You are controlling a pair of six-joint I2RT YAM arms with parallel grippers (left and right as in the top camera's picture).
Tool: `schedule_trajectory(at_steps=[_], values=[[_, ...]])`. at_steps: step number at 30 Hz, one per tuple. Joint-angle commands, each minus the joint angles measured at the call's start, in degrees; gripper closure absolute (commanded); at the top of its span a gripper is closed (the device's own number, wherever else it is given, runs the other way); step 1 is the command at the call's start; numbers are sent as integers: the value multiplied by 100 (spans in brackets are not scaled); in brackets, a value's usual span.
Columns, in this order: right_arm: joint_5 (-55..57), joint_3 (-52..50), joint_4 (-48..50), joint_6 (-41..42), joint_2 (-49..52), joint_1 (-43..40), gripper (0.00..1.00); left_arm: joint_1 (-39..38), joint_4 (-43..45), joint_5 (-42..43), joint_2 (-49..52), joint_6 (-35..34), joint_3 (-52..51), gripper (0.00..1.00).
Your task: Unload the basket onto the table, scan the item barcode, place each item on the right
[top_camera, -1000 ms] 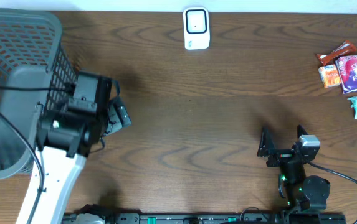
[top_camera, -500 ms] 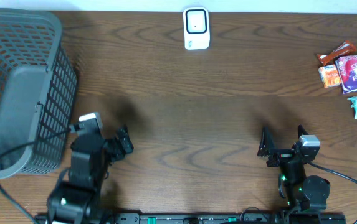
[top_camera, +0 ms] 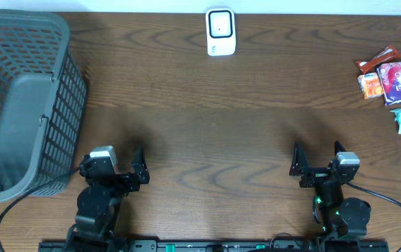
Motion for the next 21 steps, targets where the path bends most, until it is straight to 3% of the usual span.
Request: schedule_trajectory(at_steps=[1, 9, 21], values=[[26, -9, -26, -85, -37, -28, 1, 107, 129, 15, -409, 308, -240, 2], [26, -9, -26, -85, -37, -28, 1, 553, 1252, 970, -868, 833, -903, 2], [26, -11, -26, -85, -37, -28, 1, 780, 2118, 997, -868, 1001, -1163, 2]])
